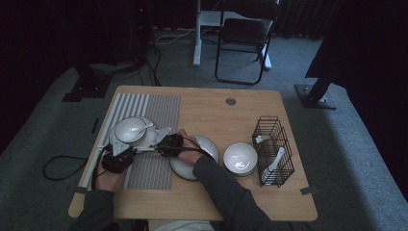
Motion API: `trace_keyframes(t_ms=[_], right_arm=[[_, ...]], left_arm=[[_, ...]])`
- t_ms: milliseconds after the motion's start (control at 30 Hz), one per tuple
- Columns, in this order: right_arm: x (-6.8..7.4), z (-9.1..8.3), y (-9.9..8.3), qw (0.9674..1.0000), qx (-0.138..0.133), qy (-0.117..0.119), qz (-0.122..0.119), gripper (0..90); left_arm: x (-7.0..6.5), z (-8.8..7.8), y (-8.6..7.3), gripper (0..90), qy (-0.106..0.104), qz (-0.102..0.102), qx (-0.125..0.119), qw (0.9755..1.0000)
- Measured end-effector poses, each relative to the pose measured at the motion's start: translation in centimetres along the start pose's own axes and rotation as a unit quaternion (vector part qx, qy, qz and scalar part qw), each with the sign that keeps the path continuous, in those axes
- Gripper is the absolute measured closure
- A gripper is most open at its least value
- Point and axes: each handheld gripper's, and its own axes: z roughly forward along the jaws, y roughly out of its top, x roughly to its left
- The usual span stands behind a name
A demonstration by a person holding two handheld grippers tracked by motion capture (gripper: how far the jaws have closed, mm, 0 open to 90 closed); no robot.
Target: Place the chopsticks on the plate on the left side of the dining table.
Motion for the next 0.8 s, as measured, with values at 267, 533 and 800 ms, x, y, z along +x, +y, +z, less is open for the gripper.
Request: trace_keyframes(t_ms=[267,533,800], right_arm=[[-0.5,-0.6,-0.1,0.9998,-0.006,-0.011,0.015,74.8],[-1.1,-1.1,-0.4,0.9989,-0.017,-0.015,0.042,72.7],[-0.6,-0.5,-0.7,0.9989,-0.012,0.014,0.042,67.8]], left_arm=[[0.0,0.0,0.0,78.3,0.002,-0.001,-0.001,1.0],[0.1,-0.1,-0.2,78.0,0.002,0.0,-0.003,1.0],[0.4,-0.3,-0.4,77.7,0.005,-0.005,-0.002,1.0]])
